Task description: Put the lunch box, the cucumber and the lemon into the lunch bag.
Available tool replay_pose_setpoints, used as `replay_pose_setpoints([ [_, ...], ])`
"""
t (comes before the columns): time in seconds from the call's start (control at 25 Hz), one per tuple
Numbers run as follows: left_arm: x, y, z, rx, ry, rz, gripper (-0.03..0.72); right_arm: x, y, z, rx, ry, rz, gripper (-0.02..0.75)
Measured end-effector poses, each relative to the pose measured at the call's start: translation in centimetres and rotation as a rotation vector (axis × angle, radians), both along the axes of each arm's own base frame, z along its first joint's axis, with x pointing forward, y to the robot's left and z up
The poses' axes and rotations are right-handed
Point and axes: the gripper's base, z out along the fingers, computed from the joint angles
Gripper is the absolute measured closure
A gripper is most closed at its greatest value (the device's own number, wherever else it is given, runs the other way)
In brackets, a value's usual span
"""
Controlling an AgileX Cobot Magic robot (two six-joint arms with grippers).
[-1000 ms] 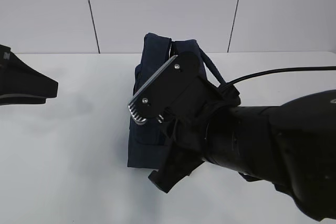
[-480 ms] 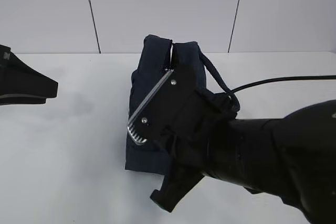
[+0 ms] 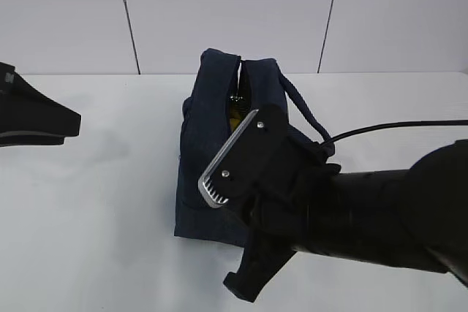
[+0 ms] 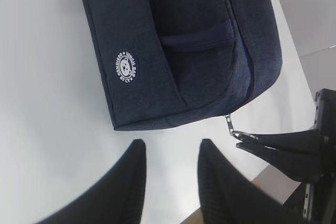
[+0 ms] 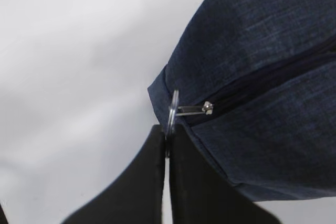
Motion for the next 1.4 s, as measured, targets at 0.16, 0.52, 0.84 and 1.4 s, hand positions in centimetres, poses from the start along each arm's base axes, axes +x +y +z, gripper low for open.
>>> replay_pose_setpoints([
  [0.16, 0.0, 0.0, 0.0, 0.000, 0.000, 0.000, 0.446, 0.5, -0.7, -0.2, -0.004, 0.038, 0.025, 0.730],
  [0.52, 0.0, 0.0, 0.0, 0.000, 0.000, 0.000, 0.446, 2.1, 0.1, 3.3, -0.087, 0.102, 0.099, 0.730],
  [0.84, 0.0, 0.0, 0.0, 0.000, 0.000, 0.000, 0.446, 3.2, 0.8, 7.1, -0.168, 0.046, 0.164, 0.730],
  [1.4, 0.0, 0.1, 0.0, 0.000, 0.000, 0.005, 0.446, 4.1, 0.9, 7.8, -0.256, -0.023, 0.196, 0.730],
])
